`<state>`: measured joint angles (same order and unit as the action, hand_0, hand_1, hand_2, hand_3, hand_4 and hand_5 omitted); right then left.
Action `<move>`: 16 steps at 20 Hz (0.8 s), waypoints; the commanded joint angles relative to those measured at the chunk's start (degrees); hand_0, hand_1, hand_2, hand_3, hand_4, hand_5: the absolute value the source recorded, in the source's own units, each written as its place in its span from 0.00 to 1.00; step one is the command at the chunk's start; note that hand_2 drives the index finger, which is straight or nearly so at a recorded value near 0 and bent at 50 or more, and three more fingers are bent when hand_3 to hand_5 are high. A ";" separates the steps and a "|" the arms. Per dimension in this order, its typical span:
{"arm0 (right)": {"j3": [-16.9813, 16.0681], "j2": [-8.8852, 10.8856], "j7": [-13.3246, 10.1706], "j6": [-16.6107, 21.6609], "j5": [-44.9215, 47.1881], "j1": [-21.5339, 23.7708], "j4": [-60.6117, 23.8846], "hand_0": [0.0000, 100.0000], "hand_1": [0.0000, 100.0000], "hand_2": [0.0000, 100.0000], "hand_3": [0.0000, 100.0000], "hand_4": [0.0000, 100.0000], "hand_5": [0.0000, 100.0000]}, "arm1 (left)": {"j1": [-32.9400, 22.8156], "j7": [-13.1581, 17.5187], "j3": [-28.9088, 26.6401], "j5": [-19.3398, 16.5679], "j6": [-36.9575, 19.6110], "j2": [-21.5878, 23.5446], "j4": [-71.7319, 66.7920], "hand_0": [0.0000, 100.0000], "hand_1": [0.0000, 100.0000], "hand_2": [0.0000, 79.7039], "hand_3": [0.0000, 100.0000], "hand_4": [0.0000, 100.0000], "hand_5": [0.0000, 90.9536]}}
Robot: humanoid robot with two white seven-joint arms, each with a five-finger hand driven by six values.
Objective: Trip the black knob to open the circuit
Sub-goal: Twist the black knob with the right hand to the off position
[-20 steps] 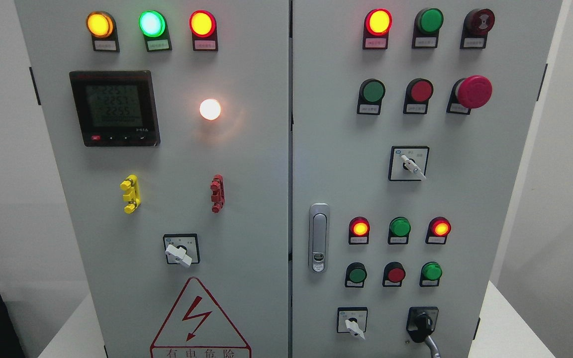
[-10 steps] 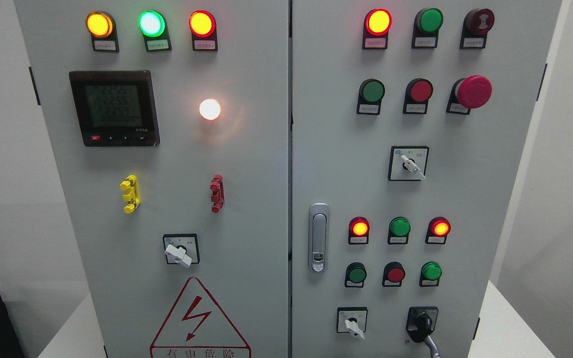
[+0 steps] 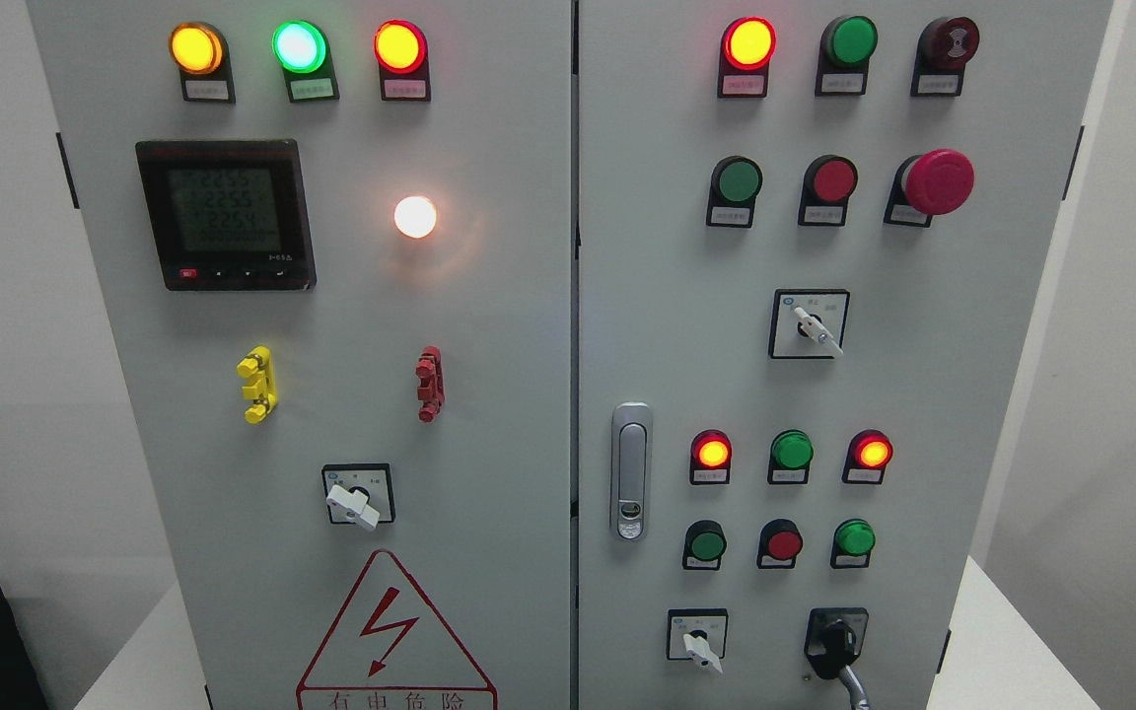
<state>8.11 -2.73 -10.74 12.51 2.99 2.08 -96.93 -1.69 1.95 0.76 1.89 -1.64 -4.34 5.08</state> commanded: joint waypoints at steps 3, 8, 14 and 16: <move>2.18 -0.35 1.51 0.85 -0.26 -1.29 -2.65 0.78 0.93 0.02 1.00 1.00 0.93 | 0.02 -0.01 -0.05 0.14 -0.03 -0.05 -0.07 0.12 0.39 0.00 0.00 0.00 0.00; 2.35 -0.43 1.51 0.85 -0.26 -1.29 -3.27 0.78 0.93 0.02 1.00 1.00 0.93 | 0.11 -0.01 -0.05 0.14 0.06 -0.05 -0.07 0.12 0.39 0.00 0.00 0.00 0.00; 2.88 -0.43 1.51 0.94 -0.17 -1.29 -3.36 0.79 0.93 0.02 1.00 1.00 0.93 | 0.02 -0.01 -0.05 0.14 0.06 -0.05 -0.07 0.12 0.39 0.00 0.00 0.00 0.00; 2.88 -0.43 1.51 0.94 -0.17 -1.29 -3.44 0.79 0.93 0.02 1.00 1.00 0.93 | 0.02 -0.01 -0.05 0.14 0.06 -0.05 -0.07 0.12 0.39 0.00 0.00 0.00 0.00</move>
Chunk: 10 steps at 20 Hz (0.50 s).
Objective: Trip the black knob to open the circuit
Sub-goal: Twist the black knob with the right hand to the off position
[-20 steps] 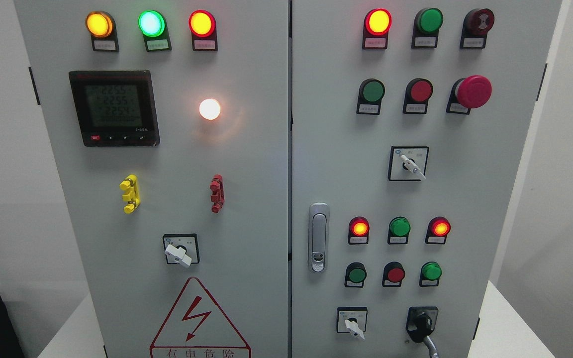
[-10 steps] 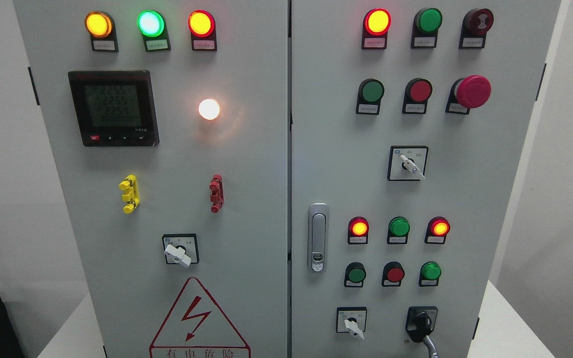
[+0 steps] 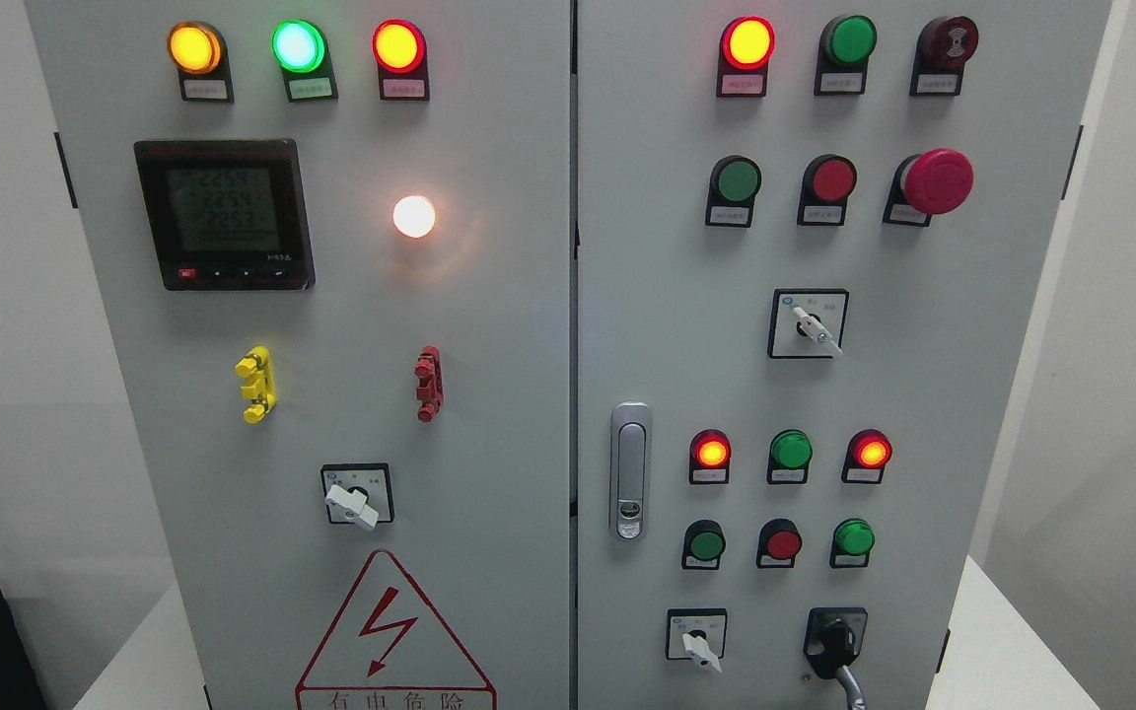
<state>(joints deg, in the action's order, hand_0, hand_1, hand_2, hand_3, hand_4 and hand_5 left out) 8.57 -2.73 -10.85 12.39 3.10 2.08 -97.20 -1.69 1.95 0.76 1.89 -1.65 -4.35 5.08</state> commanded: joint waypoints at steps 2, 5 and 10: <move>2.41 -0.43 1.62 1.05 -0.28 -1.29 -3.18 0.79 0.93 0.02 1.00 1.00 0.93 | 0.02 -0.01 -0.05 0.14 0.06 -0.05 -0.07 0.12 0.39 0.00 0.00 0.00 0.00; 2.41 -0.35 1.62 1.14 -0.28 -1.29 -3.26 0.79 0.93 0.02 1.00 1.00 0.93 | 0.02 -0.01 -0.05 0.14 0.06 -0.05 -0.07 0.12 0.39 0.00 0.00 0.00 0.00; 2.50 -0.43 1.62 1.40 -0.20 -1.29 -3.26 0.79 0.93 0.02 1.00 1.00 0.93 | 0.02 -0.01 -0.05 0.14 0.06 -0.05 -0.07 0.12 0.39 0.00 0.00 0.00 0.00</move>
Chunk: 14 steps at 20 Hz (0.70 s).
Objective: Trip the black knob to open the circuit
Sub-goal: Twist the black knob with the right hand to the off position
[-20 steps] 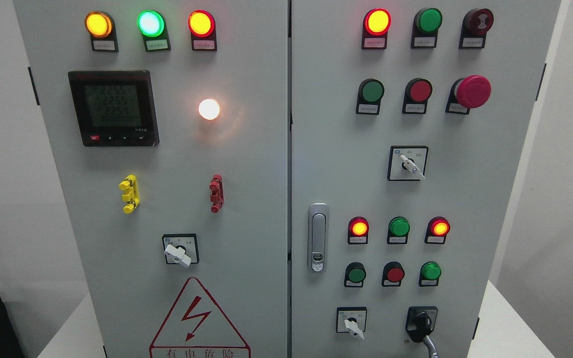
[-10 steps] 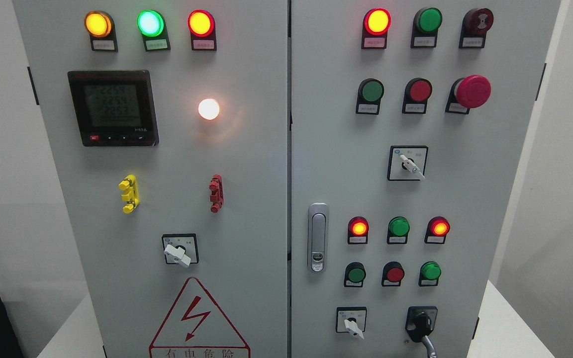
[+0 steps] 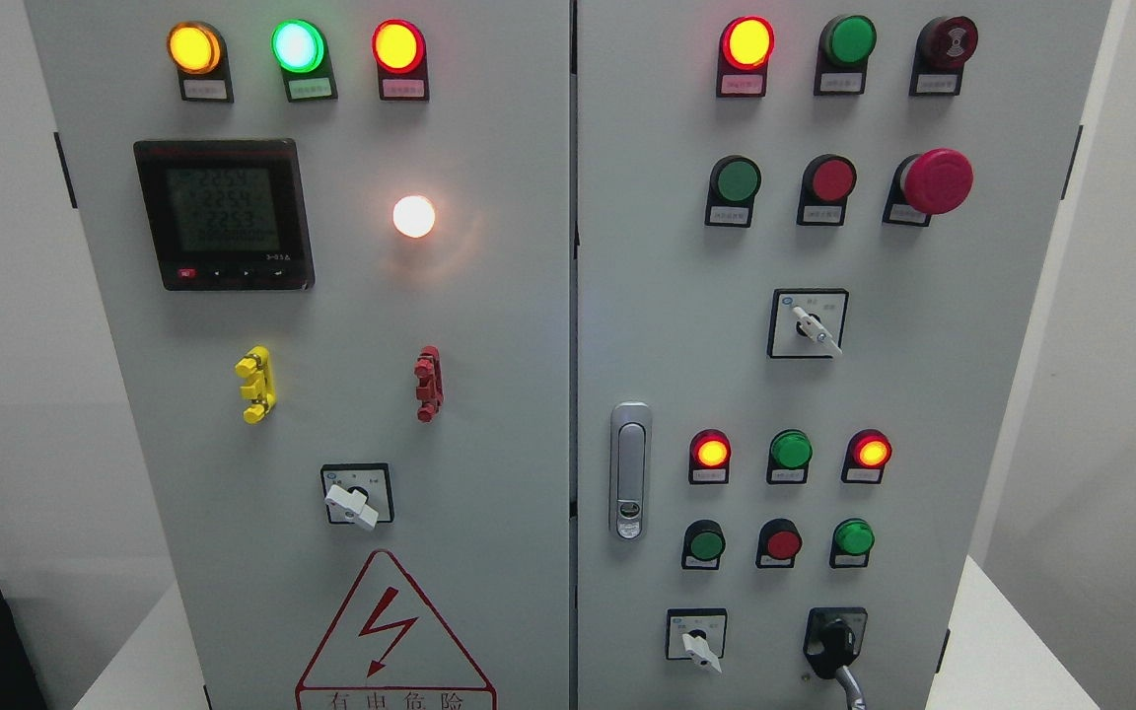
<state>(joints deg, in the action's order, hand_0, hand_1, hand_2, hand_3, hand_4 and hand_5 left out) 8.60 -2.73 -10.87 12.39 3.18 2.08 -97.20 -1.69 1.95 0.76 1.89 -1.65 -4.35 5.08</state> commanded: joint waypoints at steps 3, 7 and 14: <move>2.48 -0.35 1.64 1.41 -0.27 -1.29 -3.26 0.79 0.93 0.02 1.00 1.00 0.93 | 0.02 -0.01 -0.05 0.14 0.06 -0.05 -0.07 0.12 0.39 0.00 0.00 0.00 0.00; 2.48 -0.34 1.64 1.58 -0.27 -1.29 -3.26 0.79 0.93 0.02 1.00 1.00 0.93 | 0.02 -0.01 -0.05 0.14 0.06 -0.05 -0.07 0.12 0.39 0.00 0.00 0.00 0.00; 2.65 -0.35 1.64 1.58 -0.19 -1.37 -3.26 0.79 0.93 0.02 1.00 1.00 0.93 | 0.02 -0.01 -0.05 0.14 0.06 -0.05 -0.07 0.12 0.39 0.00 0.00 0.00 0.00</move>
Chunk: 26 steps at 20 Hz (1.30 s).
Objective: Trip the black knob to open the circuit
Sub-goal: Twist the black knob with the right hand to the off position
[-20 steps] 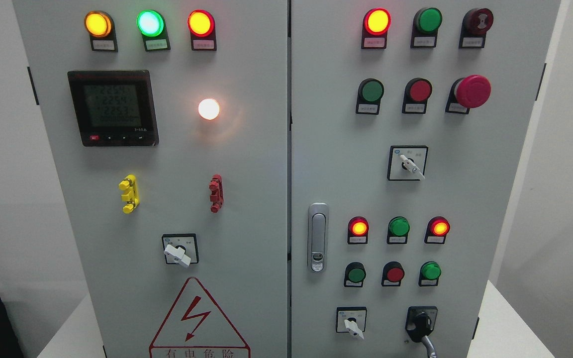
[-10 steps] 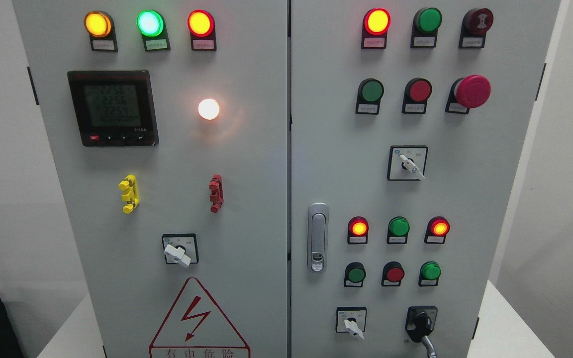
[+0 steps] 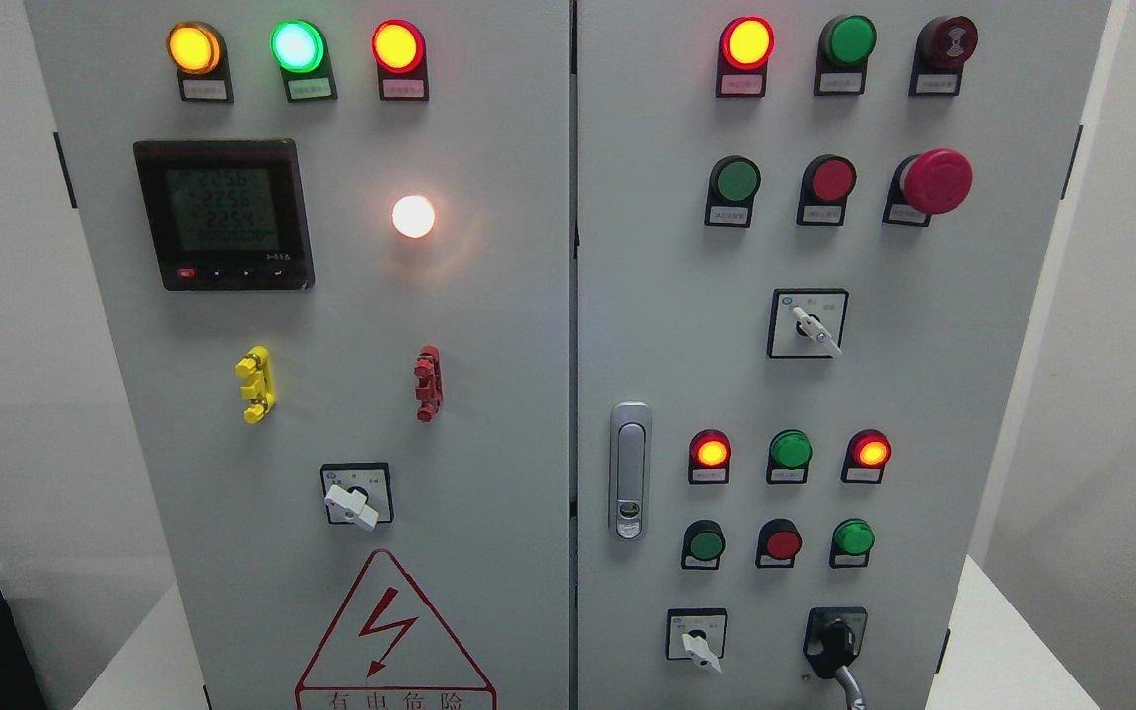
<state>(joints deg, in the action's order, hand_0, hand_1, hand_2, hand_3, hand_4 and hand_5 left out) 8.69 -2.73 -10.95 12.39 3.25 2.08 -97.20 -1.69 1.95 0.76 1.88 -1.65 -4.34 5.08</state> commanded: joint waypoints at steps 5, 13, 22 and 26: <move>2.56 -0.34 1.72 1.67 -0.26 -1.37 -3.35 0.79 0.93 0.02 1.00 1.00 0.93 | 0.02 -0.01 -0.05 0.14 0.07 -0.05 -0.07 0.12 0.39 0.00 0.00 0.00 0.00; 2.56 -0.43 1.72 1.67 -0.26 -1.46 -3.35 0.79 0.93 0.03 1.00 1.00 0.93 | 0.02 -0.01 -0.05 0.14 0.07 -0.05 -0.07 0.12 0.39 0.00 0.00 0.00 0.00; 3.00 -0.43 1.72 1.67 -0.26 -1.64 -3.26 0.80 0.93 0.03 1.00 1.00 0.93 | 0.02 -0.01 -0.05 0.14 0.07 -0.05 -0.07 0.12 0.39 0.00 0.00 0.00 0.00; 3.09 -0.35 1.72 1.67 -0.26 -1.64 -3.26 0.80 0.93 0.03 1.00 1.00 0.93 | 0.02 -0.01 -0.05 0.14 0.07 -0.05 -0.07 0.12 0.39 0.00 0.00 0.00 0.00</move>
<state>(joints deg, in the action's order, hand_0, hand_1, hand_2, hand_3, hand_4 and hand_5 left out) 9.04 -2.73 -11.11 12.40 3.33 1.95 -97.18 -1.69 1.95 0.76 1.89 -1.65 -4.34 5.08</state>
